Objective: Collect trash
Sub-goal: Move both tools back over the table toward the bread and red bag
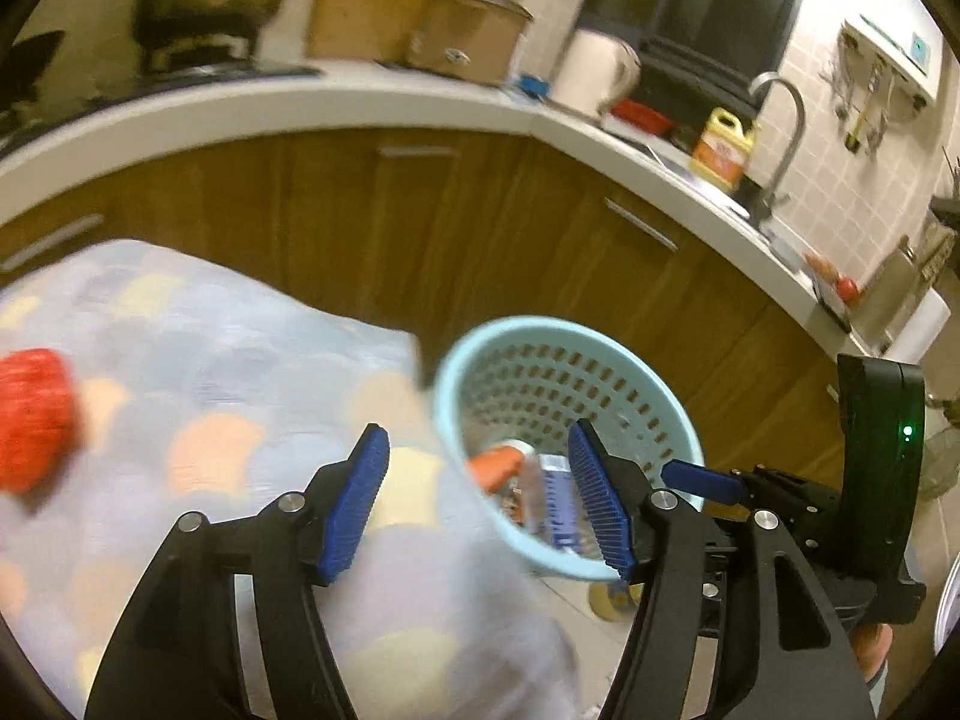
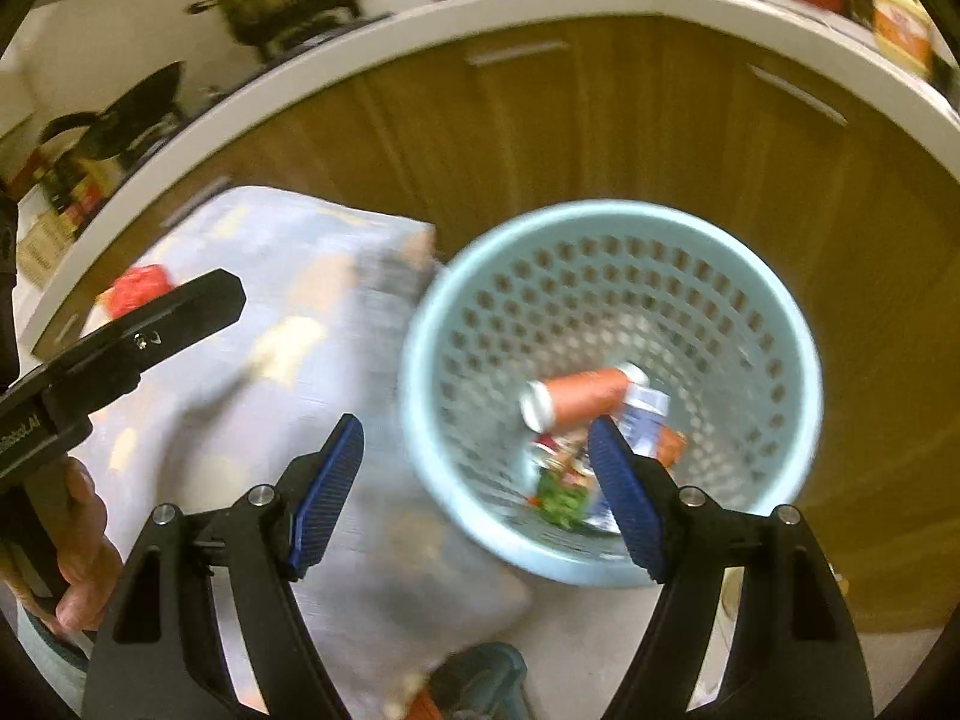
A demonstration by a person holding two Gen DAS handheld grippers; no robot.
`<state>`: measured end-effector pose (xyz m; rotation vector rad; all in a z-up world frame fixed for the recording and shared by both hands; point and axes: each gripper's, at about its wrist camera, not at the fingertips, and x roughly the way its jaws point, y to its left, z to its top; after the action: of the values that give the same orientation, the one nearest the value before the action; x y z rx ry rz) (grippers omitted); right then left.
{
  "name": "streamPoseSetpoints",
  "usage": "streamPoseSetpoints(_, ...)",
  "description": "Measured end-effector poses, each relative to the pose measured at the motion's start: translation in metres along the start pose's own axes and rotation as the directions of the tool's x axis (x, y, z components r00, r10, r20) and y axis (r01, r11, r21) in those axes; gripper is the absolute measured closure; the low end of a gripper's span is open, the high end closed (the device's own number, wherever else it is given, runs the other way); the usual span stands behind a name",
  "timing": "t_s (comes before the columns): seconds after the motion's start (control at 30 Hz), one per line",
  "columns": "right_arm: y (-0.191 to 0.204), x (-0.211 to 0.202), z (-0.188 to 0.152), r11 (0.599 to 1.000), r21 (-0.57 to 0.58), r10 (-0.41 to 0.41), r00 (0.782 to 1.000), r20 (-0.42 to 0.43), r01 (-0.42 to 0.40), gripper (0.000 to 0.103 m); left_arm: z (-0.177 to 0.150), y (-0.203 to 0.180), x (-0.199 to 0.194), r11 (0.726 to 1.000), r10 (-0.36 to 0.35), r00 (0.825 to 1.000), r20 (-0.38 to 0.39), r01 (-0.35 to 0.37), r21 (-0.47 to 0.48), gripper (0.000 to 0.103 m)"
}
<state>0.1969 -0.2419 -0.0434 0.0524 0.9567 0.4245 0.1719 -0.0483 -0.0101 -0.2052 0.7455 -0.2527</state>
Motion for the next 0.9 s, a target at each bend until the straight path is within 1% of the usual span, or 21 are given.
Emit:
streamPoseSetpoints(0.1, 0.032, -0.001, 0.003, 0.998, -0.054, 0.035, 0.999, 0.019, -0.034, 0.03, -0.002, 0.022, -0.034, 0.998, 0.06, 0.997, 0.052, -0.059, -0.021, 0.041)
streamPoseSetpoints(0.17, 0.054, 0.001, 0.005, 0.994, -0.088, 0.062, 0.998, 0.027, -0.059, 0.03, -0.005, 0.036, -0.056, 0.994, 0.109, 0.99, 0.084, -0.106, -0.035, 0.041)
streamPoseSetpoints(0.23, 0.078, 0.005, 0.006, 0.989, -0.127, 0.079, 0.996, 0.029, -0.075, 0.03, -0.008, 0.056, -0.082, 0.985, 0.169, 0.978, 0.119, -0.163, -0.058, 0.041)
streamPoseSetpoints(0.3, 0.099, 0.007, 0.006, 0.984, -0.161, 0.089, 0.995, 0.035, -0.083, 0.03, -0.01, 0.075, -0.103, 0.973, 0.224, 0.964, 0.14, -0.215, -0.081, 0.039)
streamPoseSetpoints(0.33, 0.111, 0.008, 0.007, 0.98, -0.179, 0.098, 0.995, 0.035, -0.091, 0.03, -0.012, 0.084, -0.113, 0.964, 0.261, 0.954, 0.147, -0.249, -0.093, 0.038)
streamPoseSetpoints(0.37, 0.121, 0.01, 0.007, 0.976, -0.193, 0.109, 0.994, 0.03, -0.102, 0.03, -0.015, 0.094, -0.125, 0.952, 0.303, 0.939, 0.16, -0.29, -0.102, 0.038)
streamPoseSetpoints(0.47, 0.151, 0.017, 0.009, 0.963, -0.236, 0.136, 0.991, 0.016, -0.129, 0.03, -0.018, 0.119, -0.151, 0.927, 0.37, 0.911, 0.18, -0.349, -0.139, 0.036)
streamPoseSetpoints(0.53, 0.169, 0.019, 0.011, 0.955, -0.264, 0.147, 0.989, 0.016, -0.138, 0.03, -0.018, 0.134, -0.163, 0.916, 0.393, 0.9, 0.186, -0.367, -0.159, 0.035)
streamPoseSetpoints(0.57, 0.176, 0.02, 0.012, 0.951, -0.273, 0.152, 0.988, 0.016, -0.142, 0.03, -0.019, 0.14, -0.168, 0.909, 0.411, 0.893, 0.187, -0.384, -0.165, 0.035)
streamPoseSetpoints(0.6, 0.184, 0.02, 0.014, 0.947, -0.287, 0.157, 0.987, 0.019, -0.145, 0.03, -0.021, 0.149, -0.173, 0.898, 0.435, 0.881, 0.187, -0.409, -0.163, 0.035)
streamPoseSetpoints(0.67, 0.202, 0.021, 0.015, 0.937, -0.318, 0.162, 0.986, 0.028, -0.145, 0.03, -0.024, 0.165, -0.177, 0.887, 0.456, 0.873, 0.174, -0.43, -0.165, 0.033)
streamPoseSetpoints(0.73, 0.215, 0.023, 0.016, 0.929, -0.34, 0.167, 0.985, 0.04, -0.143, 0.032, -0.024, 0.181, -0.173, 0.886, 0.454, 0.879, 0.143, -0.43, -0.171, 0.032)
streamPoseSetpoints(0.8, 0.226, 0.026, 0.016, 0.921, -0.366, 0.173, 0.983, 0.068, -0.137, 0.034, -0.028, 0.199, -0.165, 0.879, 0.464, 0.879, 0.11, -0.441, -0.183, 0.032)
streamPoseSetpoints(0.83, 0.231, 0.028, 0.015, 0.917, -0.381, 0.166, 0.982, 0.086, -0.121, 0.035, -0.029, 0.208, -0.16, 0.88, 0.458, 0.884, 0.09, -0.436, -0.189, 0.032)
streamPoseSetpoints(0.87, 0.236, 0.031, 0.014, 0.913, -0.392, 0.162, 0.981, 0.103, -0.11, 0.036, -0.031, 0.218, -0.154, 0.884, 0.443, 0.894, 0.065, -0.424, -0.197, 0.032)
streamPoseSetpoints(0.9, 0.241, 0.034, 0.014, 0.91, -0.398, 0.169, 0.98, 0.109, -0.112, 0.036, -0.031, 0.224, -0.147, 0.886, 0.434, 0.899, 0.048, -0.417, -0.205, 0.032)
